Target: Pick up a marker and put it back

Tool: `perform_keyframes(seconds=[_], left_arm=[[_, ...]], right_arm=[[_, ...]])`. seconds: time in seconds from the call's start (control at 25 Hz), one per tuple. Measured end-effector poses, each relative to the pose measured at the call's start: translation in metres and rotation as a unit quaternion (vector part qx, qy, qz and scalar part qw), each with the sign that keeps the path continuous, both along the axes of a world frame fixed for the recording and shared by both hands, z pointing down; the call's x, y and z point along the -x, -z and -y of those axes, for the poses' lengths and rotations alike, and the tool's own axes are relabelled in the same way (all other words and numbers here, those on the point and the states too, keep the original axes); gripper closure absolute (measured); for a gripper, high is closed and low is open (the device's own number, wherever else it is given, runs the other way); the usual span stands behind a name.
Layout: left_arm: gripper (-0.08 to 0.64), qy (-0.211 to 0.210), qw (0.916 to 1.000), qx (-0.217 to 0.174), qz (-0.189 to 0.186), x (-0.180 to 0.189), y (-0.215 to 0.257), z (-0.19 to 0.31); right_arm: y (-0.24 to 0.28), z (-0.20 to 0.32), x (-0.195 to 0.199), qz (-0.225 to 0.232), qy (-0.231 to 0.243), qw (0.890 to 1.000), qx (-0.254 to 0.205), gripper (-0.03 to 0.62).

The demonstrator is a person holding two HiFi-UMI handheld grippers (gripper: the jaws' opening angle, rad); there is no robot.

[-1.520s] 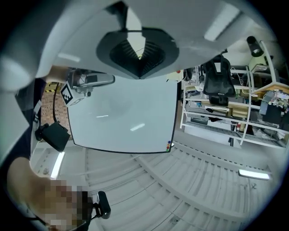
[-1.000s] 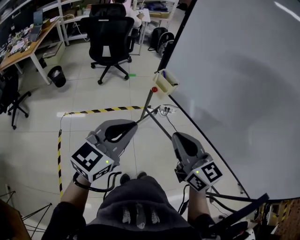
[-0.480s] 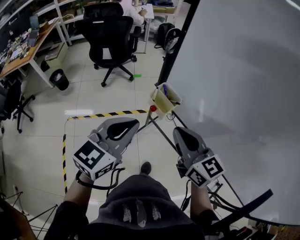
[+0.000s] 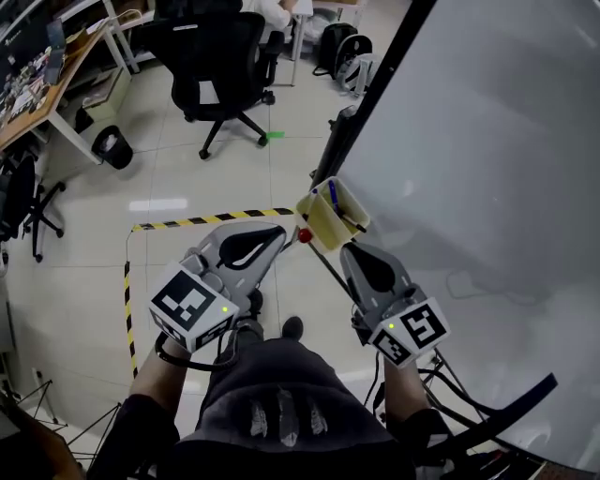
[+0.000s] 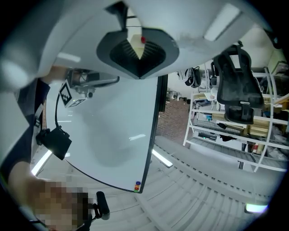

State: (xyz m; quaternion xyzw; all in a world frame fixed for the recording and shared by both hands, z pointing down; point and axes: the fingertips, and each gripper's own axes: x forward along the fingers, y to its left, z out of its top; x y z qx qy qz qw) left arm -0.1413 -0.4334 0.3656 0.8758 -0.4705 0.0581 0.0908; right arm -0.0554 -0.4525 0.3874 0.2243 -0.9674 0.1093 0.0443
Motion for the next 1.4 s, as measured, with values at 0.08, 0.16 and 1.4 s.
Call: perform_keyframes(seconds=[0.08, 0.16, 1.4], left_arm=[[0.554, -0.020, 0.9998, 0.003, 0.004, 0.004, -0.007, 0.010], [0.554, -0.046, 0.9989, 0.010, 0.000, 0.006, -0.012, 0.020], [0.554, -0.116, 0.9916, 0.057, -0.001, 0.012, -0.042, 0.064]], right_arm=[[-0.002, 0.009, 0.004, -0.006, -0.019, 1.000, -0.007, 0.592], [-0.004, 0.015, 0.005, -0.011, -0.048, 0.999, -0.010, 0.592], [-0.080, 0.069, -0.027, -0.110, -0.172, 0.979, -0.013, 0.471]])
